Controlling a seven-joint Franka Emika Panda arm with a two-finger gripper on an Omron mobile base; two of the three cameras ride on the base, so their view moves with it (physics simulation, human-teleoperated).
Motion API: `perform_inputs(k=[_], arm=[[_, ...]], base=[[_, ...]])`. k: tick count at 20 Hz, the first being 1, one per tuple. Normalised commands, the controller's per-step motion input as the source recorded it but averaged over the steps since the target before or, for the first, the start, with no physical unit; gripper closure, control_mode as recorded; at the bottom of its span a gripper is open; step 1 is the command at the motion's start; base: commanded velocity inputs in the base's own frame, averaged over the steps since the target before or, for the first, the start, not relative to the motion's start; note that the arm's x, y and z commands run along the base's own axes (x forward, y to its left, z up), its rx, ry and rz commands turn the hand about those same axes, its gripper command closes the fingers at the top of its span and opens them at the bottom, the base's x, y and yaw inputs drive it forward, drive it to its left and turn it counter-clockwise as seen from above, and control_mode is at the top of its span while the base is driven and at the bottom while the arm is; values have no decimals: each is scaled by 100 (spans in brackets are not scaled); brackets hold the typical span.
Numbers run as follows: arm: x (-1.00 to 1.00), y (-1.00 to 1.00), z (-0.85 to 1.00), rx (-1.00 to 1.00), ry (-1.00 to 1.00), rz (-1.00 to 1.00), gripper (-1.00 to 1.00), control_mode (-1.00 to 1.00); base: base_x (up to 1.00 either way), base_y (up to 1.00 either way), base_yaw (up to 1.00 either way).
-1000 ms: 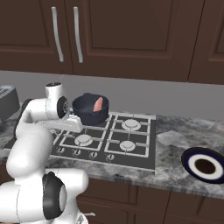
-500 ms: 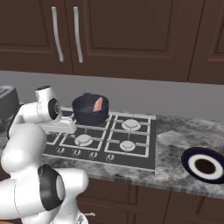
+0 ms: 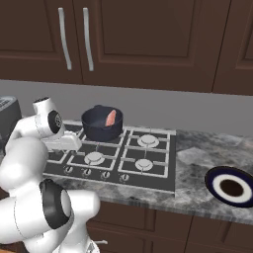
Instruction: Retrieve the frozen meat and place it in the pot on a burner. Then turn the burner on.
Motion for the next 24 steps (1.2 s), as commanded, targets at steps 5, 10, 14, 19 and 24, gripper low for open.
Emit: perform_inputs(k=[5,10,14,19,24], arm=[[0,7,-3,-5,0,0,-100,-100],[0,10,-3,-6,0,0,-100,-100],[0,3,0,-3,0,0,-100,-100],[0,1,0,-1,0,0,-100,-100],[0,0,0,0,0,0,-100,-100]], base=[[0,0,0],[0,0,0],[0,0,0],[0,0,0],[0,0,0]])
